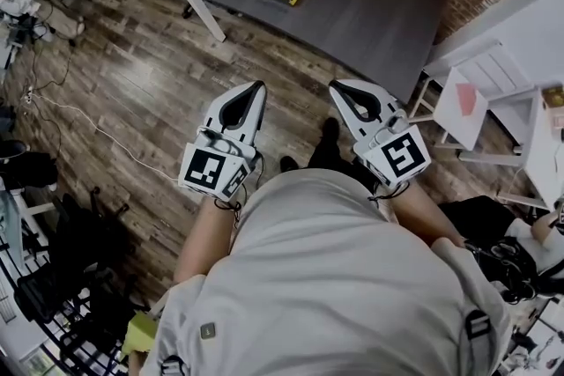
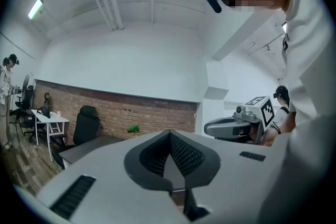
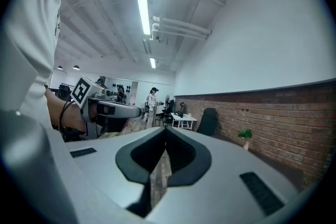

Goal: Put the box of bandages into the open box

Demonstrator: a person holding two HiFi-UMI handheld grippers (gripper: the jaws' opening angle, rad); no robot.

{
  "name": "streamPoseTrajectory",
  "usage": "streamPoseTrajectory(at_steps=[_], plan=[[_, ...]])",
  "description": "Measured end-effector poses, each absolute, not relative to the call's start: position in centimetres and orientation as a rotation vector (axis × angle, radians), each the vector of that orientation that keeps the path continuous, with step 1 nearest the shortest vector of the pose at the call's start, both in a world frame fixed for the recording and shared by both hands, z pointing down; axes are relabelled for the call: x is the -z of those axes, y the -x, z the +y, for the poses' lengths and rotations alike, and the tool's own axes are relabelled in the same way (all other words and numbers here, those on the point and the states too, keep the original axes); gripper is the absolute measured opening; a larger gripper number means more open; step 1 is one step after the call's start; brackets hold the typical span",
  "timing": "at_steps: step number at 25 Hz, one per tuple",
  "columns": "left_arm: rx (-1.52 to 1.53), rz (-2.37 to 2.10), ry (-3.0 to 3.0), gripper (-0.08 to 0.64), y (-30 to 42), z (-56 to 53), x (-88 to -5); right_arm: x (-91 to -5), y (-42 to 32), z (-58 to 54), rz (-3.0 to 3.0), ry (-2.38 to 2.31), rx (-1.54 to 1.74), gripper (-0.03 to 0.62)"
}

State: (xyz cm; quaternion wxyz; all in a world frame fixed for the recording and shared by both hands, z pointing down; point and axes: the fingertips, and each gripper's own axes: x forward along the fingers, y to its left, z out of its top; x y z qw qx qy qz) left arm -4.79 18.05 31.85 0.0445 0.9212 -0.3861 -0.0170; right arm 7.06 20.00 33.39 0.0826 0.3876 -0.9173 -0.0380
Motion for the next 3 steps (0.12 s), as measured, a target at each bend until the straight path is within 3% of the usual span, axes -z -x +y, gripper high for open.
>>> streamPoseTrajectory(at_steps=[3], plan=[[0.073, -1.160, -2.811, 0.015, 4.50, 17.80, -31.64, -33.02, -7.32, 19.59, -2.741, -1.186, 0.114, 0.020]])
